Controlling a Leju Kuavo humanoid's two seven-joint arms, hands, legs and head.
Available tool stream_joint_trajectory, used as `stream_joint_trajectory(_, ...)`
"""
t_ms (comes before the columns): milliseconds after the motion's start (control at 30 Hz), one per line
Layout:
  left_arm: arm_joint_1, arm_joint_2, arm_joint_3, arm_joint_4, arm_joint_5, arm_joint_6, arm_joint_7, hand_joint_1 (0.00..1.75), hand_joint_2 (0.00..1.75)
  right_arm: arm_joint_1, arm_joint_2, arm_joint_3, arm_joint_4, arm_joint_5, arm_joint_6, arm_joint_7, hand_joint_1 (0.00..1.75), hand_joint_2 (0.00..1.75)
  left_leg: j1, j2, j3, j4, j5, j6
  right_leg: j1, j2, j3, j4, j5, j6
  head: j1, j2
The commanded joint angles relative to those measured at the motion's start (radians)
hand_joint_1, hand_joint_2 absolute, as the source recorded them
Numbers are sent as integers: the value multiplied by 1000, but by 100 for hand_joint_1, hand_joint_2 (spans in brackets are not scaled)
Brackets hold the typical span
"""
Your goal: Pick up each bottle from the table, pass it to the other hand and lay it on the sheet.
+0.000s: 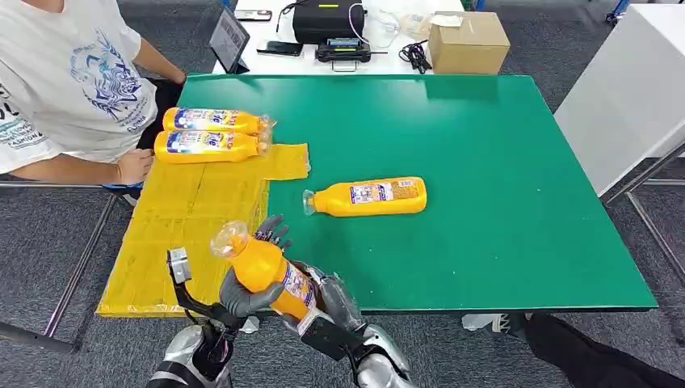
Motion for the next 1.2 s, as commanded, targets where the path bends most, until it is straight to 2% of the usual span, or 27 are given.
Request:
stream_joint_trajectory(33,-29,33,-43,50,-26,-4,-2,0,175,-29,-19,-5,50,-9,1,-3,175,175,0,0,3,-1,-1,-1,0,0,3,-1,-1,-1,0,0)
stream_joint_trajectory(300,-32,31,-53,62,-53,0,-14,0,175,-32,-10,3,55,-2,8,1,175,175,1,1,5,-1,-2,-1,1,0,5,-1,-2,-2,0,0)
stream_joint_trajectory(333,-32,30,-52,58,-59,6,-14,161,175,-32,-9,2,53,-2,5,1,175,175,1,1,7,-1,-3,-1,1,0,7,-1,-2,-2,0,0)
stream_joint_trajectory(367,-30,34,-59,53,-71,3,-18,175,175,-33,-9,1,50,-2,4,1,175,175,1,1,5,-1,-2,-1,1,0,5,-1,-2,-2,0,0)
stream_joint_trajectory(700,-24,31,-11,-7,-125,82,-35,175,175,-44,-8,-12,15,-3,-9,9,175,175,0,1,2,0,-1,-1,0,1,2,0,-1,-1,0,0)
stream_joint_trajectory(833,-26,30,-2,-18,-125,90,-33,175,175,-48,-11,-10,15,2,-14,13,173,175,1,2,5,0,-2,-1,1,1,5,0,-2,-2,0,0)
stream_joint_trajectory(867,-26,30,1,-22,-124,90,-33,175,175,-49,-12,-10,15,4,-17,14,161,175,1,1,3,0,-1,-1,1,1,3,0,-1,-1,0,0)
stream_joint_trajectory(933,-28,31,10,-33,-125,100,-30,175,175,-48,-12,-16,11,7,-31,20,63,175,1,2,6,0,-3,-1,1,1,5,0,-2,-2,0,0)
stream_joint_trajectory(1067,-31,33,11,-36,-125,101,-28,175,175,-49,-12,-17,9,6,-31,20,63,175,0,1,1,0,0,0,0,0,1,0,0,-1,0,0)
stream_joint_trajectory(1200,-28,33,11,-36,-125,101,-28,175,175,-48,-12,-16,9,7,-31,20,63,175,1,1,3,0,-1,-1,1,0,3,0,-1,-1,0,0)
